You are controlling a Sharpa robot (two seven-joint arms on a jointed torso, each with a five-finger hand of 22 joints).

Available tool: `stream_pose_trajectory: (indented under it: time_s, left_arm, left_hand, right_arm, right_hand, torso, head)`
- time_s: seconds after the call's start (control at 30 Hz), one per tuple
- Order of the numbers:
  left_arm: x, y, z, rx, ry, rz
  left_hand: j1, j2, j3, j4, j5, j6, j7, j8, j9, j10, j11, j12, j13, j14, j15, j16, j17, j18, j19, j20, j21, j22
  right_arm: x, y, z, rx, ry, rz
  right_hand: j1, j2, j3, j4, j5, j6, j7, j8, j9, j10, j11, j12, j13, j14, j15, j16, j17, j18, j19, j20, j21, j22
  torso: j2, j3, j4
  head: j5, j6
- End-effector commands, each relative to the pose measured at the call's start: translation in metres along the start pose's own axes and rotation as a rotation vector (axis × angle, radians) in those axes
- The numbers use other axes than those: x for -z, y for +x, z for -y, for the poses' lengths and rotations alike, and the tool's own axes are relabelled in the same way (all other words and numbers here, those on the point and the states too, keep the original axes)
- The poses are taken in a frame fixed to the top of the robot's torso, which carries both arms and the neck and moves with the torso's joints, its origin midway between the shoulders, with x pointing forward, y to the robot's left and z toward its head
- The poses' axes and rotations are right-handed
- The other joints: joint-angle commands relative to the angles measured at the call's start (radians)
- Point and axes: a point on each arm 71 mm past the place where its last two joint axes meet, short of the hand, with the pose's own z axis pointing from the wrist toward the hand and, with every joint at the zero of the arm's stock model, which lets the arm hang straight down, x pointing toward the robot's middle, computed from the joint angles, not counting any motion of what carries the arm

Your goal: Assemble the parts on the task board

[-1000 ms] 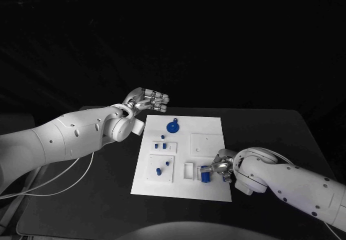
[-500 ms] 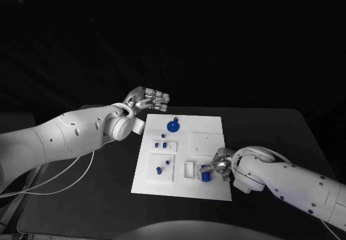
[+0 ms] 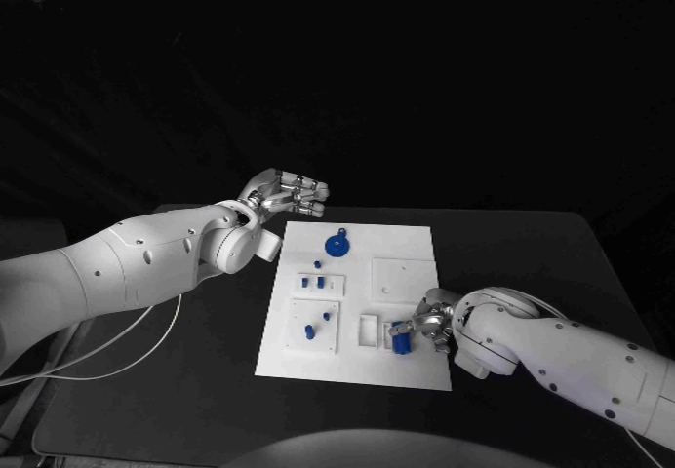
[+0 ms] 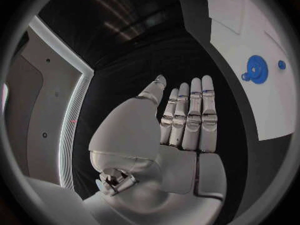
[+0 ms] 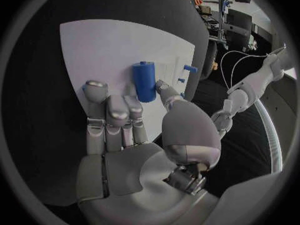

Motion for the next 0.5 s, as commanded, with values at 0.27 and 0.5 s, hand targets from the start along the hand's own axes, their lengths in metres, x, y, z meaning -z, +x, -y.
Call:
stream_pose_trajectory:
  time_s: [0.27,0.5]
  left_arm:
    - [-0.001,0.000,0.000,0.013,-0.002,-0.015]
    - [-0.002,0.001,0.000,0.011,0.000,-0.012]
  left_hand:
    - [0.001,0.008,-0.009,0.003,-0.001,-0.010,0.001,-0.003,0.000,-0.005,0.006,-0.005,0.000,-0.001,0.005,0.001,0.001,-0.004,0.004,0.003,-0.004,-0.002]
    - [0.000,0.008,-0.011,0.004,0.000,-0.011,0.002,-0.003,-0.001,-0.005,0.006,-0.004,0.000,0.000,0.005,0.001,0.001,-0.004,0.004,0.003,-0.004,-0.002]
  right_arm:
    - [0.012,-0.012,-0.008,-0.211,0.009,-0.050]
    - [0.015,-0.018,-0.014,-0.228,-0.002,-0.056]
  right_hand:
    - [0.020,0.049,0.056,-0.081,0.033,0.003,0.005,0.009,-0.144,-0.005,-0.006,-0.010,-0.003,-0.001,-0.007,-0.002,-0.002,-0.001,0.047,-0.003,0.005,0.003]
    - [0.018,0.051,0.055,-0.084,0.032,0.009,0.003,0.009,-0.147,-0.004,-0.007,-0.012,-0.005,-0.001,-0.008,-0.002,-0.002,-0.001,0.047,-0.003,0.007,0.005]
  torso:
    - [0.000,-0.0018,0.0003]
    - [0.001,-0.0015,0.0016]
  head:
    - [-0.001,0.005]
    - [0.002,0.007]
